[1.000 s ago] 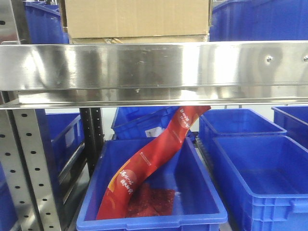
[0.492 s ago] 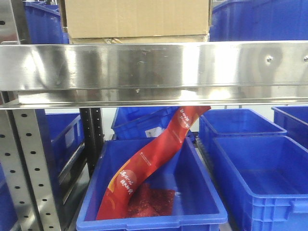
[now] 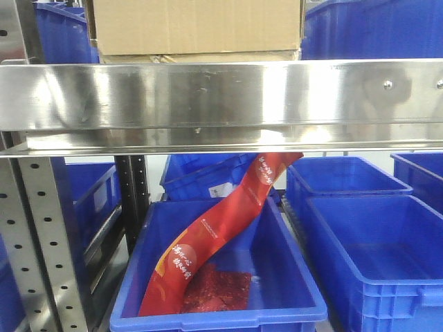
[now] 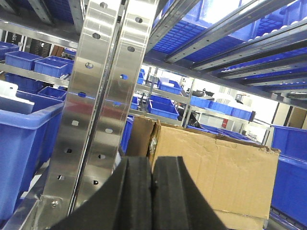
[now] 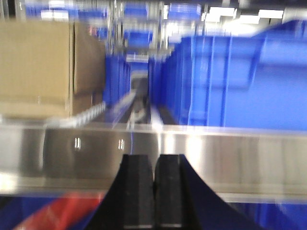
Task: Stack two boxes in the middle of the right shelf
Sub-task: 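Open both grippers and withdraw them from the boxes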
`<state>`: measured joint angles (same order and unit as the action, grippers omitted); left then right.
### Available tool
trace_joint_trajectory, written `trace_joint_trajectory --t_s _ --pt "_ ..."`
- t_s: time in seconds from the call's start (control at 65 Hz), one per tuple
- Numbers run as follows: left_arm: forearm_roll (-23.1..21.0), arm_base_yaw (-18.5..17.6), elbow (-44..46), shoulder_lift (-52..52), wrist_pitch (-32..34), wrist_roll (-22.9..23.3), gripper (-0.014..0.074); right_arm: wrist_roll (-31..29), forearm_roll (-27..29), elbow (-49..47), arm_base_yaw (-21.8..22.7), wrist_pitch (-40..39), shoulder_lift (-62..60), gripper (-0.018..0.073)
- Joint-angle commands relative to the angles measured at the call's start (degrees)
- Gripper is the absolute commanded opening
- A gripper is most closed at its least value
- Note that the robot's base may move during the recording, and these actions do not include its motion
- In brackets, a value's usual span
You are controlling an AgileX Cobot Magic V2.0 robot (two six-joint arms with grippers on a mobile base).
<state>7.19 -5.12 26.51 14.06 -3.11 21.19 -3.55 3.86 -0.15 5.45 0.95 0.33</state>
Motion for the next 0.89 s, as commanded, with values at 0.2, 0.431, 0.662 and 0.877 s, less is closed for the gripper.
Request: trace_joint_trajectory --t_s 0.2,0.431,0.662,0.877 --pt "-0.41 0.12 -0.08 -0.27 1.0 -0.03 -0.0092 -0.43 -2.61 0.15 -0.15 0.96 -0.33 -0.0162" --pt "-0.41 0.12 -0.08 -0.27 1.0 -0.03 -0.0092 -0.43 -2.61 0.15 -1.55 0.38 -0.33 -0.0162" --pt "-0.41 0.12 -0.08 -0.27 1.0 -0.03 -0.0092 -0.43 -2.61 0.15 -1.55 0.38 -0.33 -0.0162" --pt "-0.41 0.12 -0.08 -0.27 1.0 -0.03 -0.0092 -0.43 -2.61 0.15 -1.55 0.38 -0.33 -0.0162"
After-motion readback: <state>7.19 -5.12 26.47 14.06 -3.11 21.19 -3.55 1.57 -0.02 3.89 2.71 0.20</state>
